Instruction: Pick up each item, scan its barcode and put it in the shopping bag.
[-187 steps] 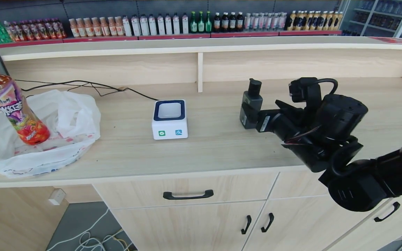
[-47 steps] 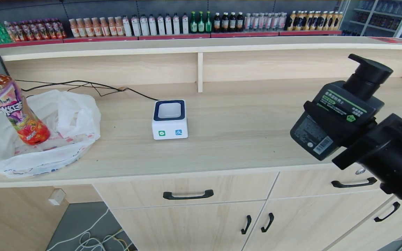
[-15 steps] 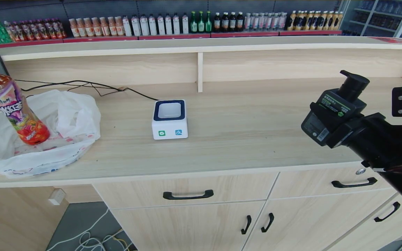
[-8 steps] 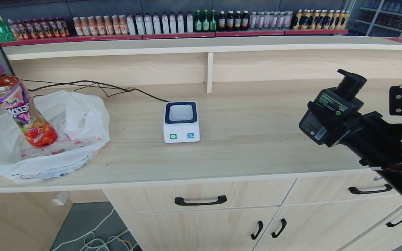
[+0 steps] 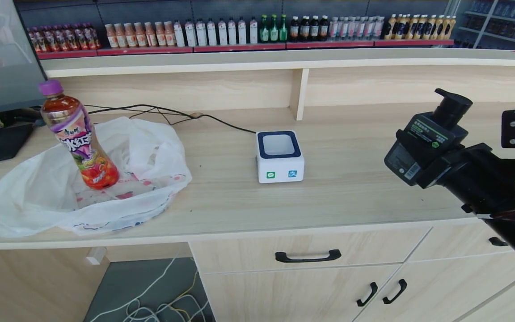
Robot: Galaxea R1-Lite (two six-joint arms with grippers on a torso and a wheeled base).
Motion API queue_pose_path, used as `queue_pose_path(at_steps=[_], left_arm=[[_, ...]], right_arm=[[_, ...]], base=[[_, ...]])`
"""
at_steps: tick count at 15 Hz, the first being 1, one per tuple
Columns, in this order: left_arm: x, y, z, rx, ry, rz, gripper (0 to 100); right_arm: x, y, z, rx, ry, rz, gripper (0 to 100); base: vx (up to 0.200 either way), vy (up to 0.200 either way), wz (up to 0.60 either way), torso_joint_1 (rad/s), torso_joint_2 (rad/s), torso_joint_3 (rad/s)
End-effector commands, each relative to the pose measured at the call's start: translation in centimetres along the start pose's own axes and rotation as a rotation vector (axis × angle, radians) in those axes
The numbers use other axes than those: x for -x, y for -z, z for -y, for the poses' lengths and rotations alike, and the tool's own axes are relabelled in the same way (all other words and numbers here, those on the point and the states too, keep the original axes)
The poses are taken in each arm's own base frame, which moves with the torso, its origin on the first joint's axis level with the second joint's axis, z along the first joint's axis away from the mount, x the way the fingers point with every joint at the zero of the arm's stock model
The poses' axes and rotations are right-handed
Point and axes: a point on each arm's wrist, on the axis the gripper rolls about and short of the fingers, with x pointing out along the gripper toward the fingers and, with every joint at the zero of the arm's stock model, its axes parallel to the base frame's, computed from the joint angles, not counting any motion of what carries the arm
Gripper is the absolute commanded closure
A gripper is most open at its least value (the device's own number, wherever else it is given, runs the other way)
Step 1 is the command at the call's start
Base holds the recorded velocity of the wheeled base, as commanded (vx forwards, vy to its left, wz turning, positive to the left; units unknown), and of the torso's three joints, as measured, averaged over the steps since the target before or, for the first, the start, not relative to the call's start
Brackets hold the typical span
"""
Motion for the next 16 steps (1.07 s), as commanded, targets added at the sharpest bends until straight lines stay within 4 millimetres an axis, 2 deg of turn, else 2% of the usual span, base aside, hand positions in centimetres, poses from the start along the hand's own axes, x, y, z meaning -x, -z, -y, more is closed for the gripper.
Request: queue_pose_path(at_steps=[1, 3, 5, 8, 14, 16], left_arm=[[0.0, 0.0, 0.0, 0.001, 0.001, 0.000, 0], [0.0, 0.0, 0.0, 0.001, 0.001, 0.000, 0], [0.0, 0.0, 0.0, 0.001, 0.001, 0.000, 0], [0.0, 0.0, 0.0, -0.001, 0.001, 0.000, 0], [0.0, 0.0, 0.0, -0.001, 0.001, 0.000, 0], [0.0, 0.0, 0.0, -0.001, 0.001, 0.000, 0]], right_arm=[[0.0, -0.1, 0.0, 0.000, -0.001, 0.006, 100], [-0.4, -0.5, 0.2, 0.007, 0.007, 0.026, 100], [0.0, 0.1, 0.4, 0.013, 0.046, -0.005, 100], [0.5, 0.7, 0.3, -0.011, 0.055, -0.033, 100], [0.0, 0.6, 0.3, -0.032, 0.052, -0.023, 100], [-0.1, 1.1, -0.5, -0.057, 0.020, -0.042, 100]], base=[[0.000, 0.200, 0.00, 0.002, 0.00, 0.002], [0.000, 0.200, 0.00, 0.002, 0.00, 0.000], [0.000, 0.200, 0.00, 0.002, 0.00, 0.002], [0.000, 0.000, 0.00, 0.000, 0.00, 0.000], [0.000, 0.000, 0.00, 0.000, 0.00, 0.000], [0.000, 0.000, 0.00, 0.000, 0.00, 0.000]])
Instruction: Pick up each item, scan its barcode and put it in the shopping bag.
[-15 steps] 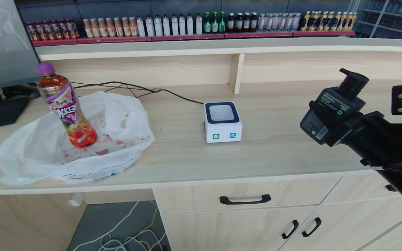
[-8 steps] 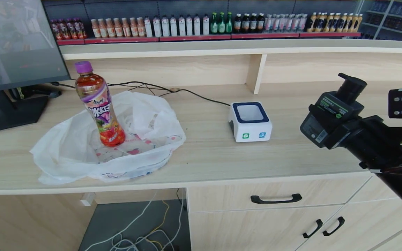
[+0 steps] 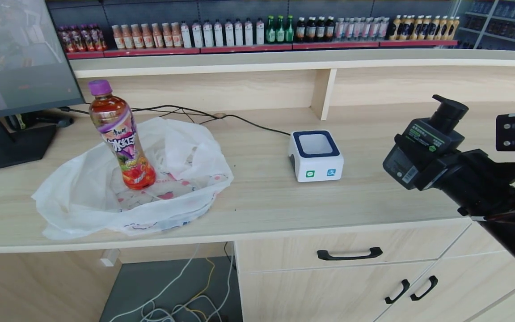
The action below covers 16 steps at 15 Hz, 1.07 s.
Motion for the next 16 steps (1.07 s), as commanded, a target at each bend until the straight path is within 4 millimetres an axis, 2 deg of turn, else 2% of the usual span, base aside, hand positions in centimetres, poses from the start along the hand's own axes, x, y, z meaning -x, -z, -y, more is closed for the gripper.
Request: queue_pose_path(at_steps=[1, 4, 8, 13, 15, 16], left_arm=[[0.0, 0.0, 0.0, 0.000, -0.001, 0.000, 0], [0.0, 0.0, 0.0, 0.000, -0.001, 0.000, 0], [0.0, 0.0, 0.0, 0.000, -0.001, 0.000, 0], [0.0, 0.0, 0.0, 0.000, -0.001, 0.000, 0], [0.0, 0.0, 0.0, 0.000, -0.001, 0.000, 0], [0.0, 0.0, 0.0, 0.000, -0.001, 0.000, 0]], right_arm=[[-0.3, 0.4, -1.1, -0.022, -0.048, -0.010, 100], [-4.8, 0.4, -1.8, 0.028, -0.135, 0.072, 100], [-9.0, 0.8, -2.7, 0.144, -0.245, 0.164, 100], [-11.9, 1.5, -3.6, 0.389, -0.419, 0.281, 100], [-12.3, 1.6, -3.3, 0.447, -0.423, 0.290, 100], [-13.3, 2.0, -3.4, 0.486, -0.419, 0.315, 100]], base=[[0.000, 0.000, 0.00, 0.000, 0.00, 0.000], [0.000, 0.000, 0.00, 0.000, 0.00, 0.000], [0.000, 0.000, 0.00, 0.000, 0.00, 0.000], [0.000, 0.000, 0.00, 0.000, 0.00, 0.000], [0.000, 0.000, 0.00, 0.000, 0.00, 0.000], [0.000, 0.000, 0.00, 0.000, 0.00, 0.000]])
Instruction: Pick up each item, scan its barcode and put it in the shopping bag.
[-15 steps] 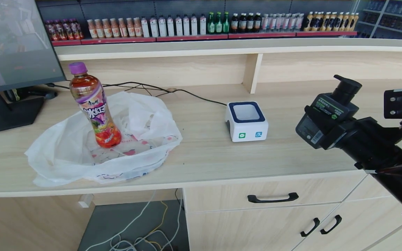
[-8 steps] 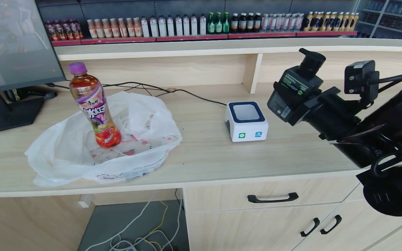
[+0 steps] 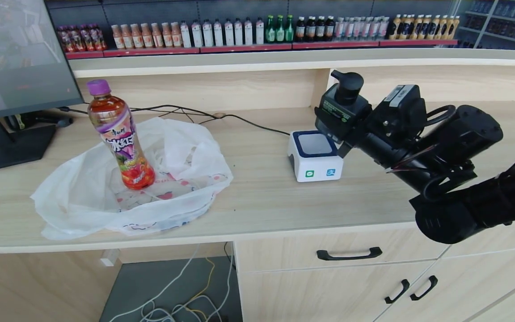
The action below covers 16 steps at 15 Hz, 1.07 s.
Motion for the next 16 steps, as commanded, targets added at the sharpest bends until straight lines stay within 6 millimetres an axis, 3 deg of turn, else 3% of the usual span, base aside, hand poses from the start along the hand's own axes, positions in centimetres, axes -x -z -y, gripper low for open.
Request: queue_pose_path(at_steps=[1, 5, 16], left_arm=[[0.0, 0.0, 0.0, 0.000, 0.000, 0.000, 0], [0.0, 0.0, 0.0, 0.000, 0.000, 0.000, 0], [0.0, 0.0, 0.0, 0.000, 0.000, 0.000, 0]], right_arm=[[-1.6, 1.7, 0.1, 0.051, 0.002, 0.022, 100], [-3.4, 2.9, 0.5, 0.147, -0.026, 0.086, 100], [-2.5, 4.9, 0.8, 0.281, -0.130, 0.106, 100]], base=[[0.000, 0.000, 0.00, 0.000, 0.00, 0.000], [0.000, 0.000, 0.00, 0.000, 0.00, 0.000], [0.000, 0.000, 0.00, 0.000, 0.00, 0.000]])
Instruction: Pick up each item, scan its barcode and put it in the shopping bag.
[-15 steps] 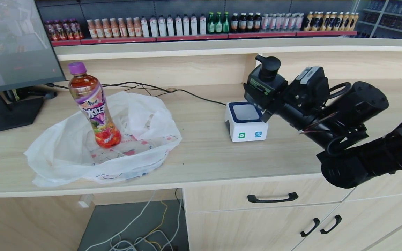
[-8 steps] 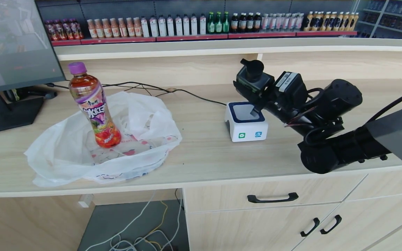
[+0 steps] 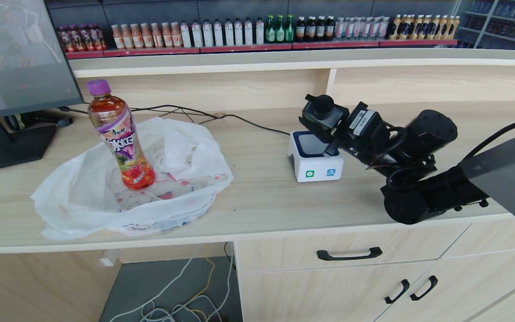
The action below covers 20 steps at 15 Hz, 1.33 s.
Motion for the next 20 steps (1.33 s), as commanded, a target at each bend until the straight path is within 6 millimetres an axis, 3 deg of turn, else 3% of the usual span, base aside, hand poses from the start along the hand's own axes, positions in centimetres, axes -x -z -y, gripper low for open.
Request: queue_pose_path(at_steps=[1, 20], left_arm=[[0.00, 0.00, 0.00, 0.000, 0.000, 0.000, 0], [0.00, 0.00, 0.00, 0.000, 0.000, 0.000, 0]], right_arm=[[0.06, 0.11, -0.05, 0.003, -0.006, 0.001, 100], [0.54, 0.56, -0.41, 0.004, -0.028, -0.009, 100]], base=[[0.000, 0.000, 0.00, 0.000, 0.00, 0.000], [0.000, 0.000, 0.00, 0.000, 0.00, 0.000]])
